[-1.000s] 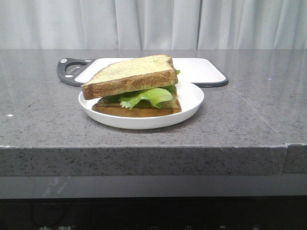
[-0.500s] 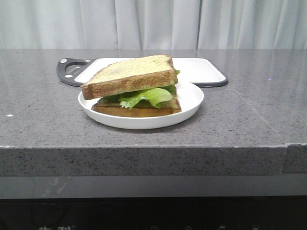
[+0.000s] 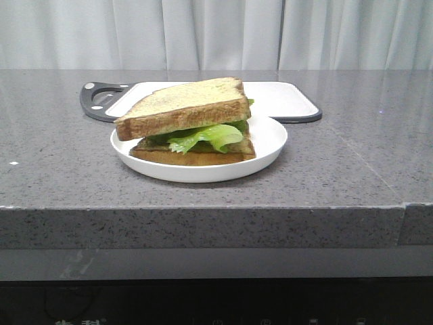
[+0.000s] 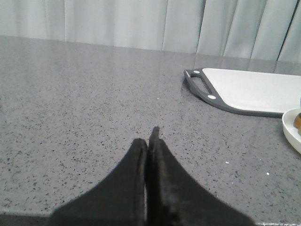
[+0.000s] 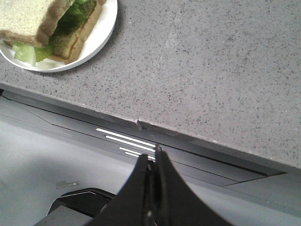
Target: Left arm grabs bread, right arm adds lettuce
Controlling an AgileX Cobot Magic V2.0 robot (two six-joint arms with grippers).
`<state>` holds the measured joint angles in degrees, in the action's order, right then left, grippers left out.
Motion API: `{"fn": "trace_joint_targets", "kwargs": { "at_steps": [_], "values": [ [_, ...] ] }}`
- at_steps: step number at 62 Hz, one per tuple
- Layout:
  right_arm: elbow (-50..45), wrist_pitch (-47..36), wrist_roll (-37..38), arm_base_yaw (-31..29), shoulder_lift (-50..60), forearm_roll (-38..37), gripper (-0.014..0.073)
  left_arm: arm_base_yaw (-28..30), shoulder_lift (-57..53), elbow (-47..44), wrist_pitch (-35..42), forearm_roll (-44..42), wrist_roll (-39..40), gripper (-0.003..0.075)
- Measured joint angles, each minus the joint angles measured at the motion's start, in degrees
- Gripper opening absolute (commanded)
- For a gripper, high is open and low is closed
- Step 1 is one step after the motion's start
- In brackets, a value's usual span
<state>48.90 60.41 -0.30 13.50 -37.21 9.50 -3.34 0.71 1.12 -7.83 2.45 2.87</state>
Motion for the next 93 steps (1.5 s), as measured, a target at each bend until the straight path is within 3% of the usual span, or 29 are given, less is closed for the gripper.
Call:
{"fn": "trace_joint_targets", "kwargs": {
  "at_steps": [12, 93],
  "values": [
    [0.0, 0.0, 0.0, 0.0, 0.0, 0.0, -0.0117, 0.1, -0.9, -1.3, 3.5, 0.1, 0.0, -0.0020],
    [0.0, 0.0, -0.1, 0.0, 0.0, 0.0, -0.0117, 0.8, -0.9, -1.3, 4.5, -0.9, 0.0, -0.0020]
  ]
}}
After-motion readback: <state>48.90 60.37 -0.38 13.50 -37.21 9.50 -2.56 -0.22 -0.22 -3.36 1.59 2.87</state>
